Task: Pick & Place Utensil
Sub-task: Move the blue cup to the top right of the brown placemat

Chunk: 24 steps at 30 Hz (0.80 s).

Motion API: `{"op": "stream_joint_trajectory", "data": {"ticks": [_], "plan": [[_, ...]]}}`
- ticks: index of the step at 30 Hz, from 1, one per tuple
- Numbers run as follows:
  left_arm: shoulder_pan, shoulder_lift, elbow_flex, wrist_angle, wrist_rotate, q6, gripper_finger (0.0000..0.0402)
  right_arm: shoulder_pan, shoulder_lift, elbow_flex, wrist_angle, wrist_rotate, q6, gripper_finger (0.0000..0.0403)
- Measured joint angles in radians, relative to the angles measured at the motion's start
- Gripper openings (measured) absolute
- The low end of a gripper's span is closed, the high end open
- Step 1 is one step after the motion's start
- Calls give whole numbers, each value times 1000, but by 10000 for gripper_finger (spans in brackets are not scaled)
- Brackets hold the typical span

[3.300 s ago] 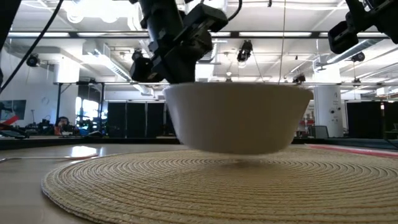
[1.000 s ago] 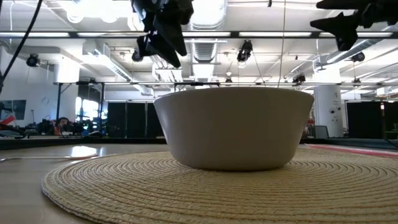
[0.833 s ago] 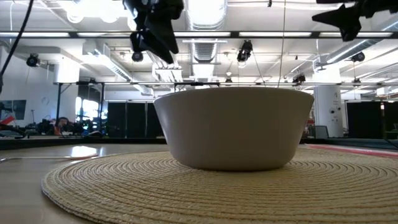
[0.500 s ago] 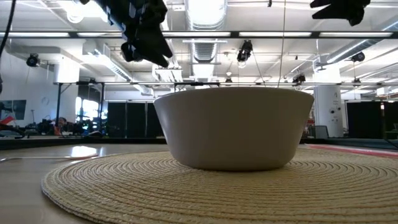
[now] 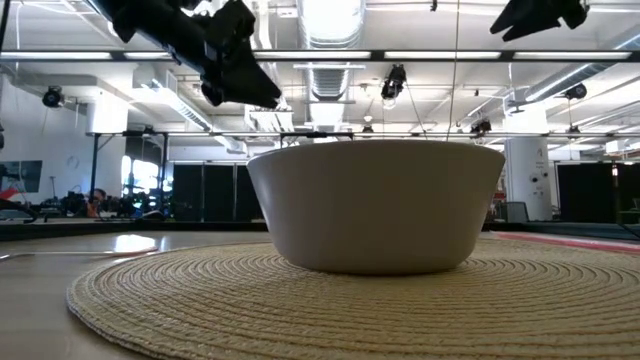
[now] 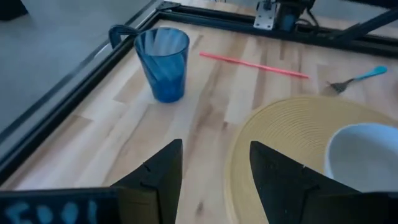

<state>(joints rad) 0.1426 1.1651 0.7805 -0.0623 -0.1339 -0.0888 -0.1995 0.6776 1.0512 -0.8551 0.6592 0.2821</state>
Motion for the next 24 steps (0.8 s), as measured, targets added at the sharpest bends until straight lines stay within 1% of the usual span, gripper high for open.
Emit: {"op": "stream_joint_trajectory", "data": {"ticks": [4, 9, 12, 14, 17, 24], "plan": [[47, -1, -8, -1, 0, 14, 178, -160, 56, 32, -3, -134, -49, 211], [116, -4, -9, -1, 0, 15, 178, -382, 165, 55, -3, -361, -86, 211], [150, -4, -9, -12, 0, 15, 178, -481, 235, 58, -3, -478, -99, 211], [166, -5, -9, -26, 0, 15, 178, -529, 280, 58, -2, -538, -100, 211], [179, -5, -9, -49, 0, 15, 178, -566, 353, 58, -2, -585, -100, 211], [181, -5, -9, -52, 1, 15, 178, -577, 537, 98, -3, -599, -117, 211]]}}
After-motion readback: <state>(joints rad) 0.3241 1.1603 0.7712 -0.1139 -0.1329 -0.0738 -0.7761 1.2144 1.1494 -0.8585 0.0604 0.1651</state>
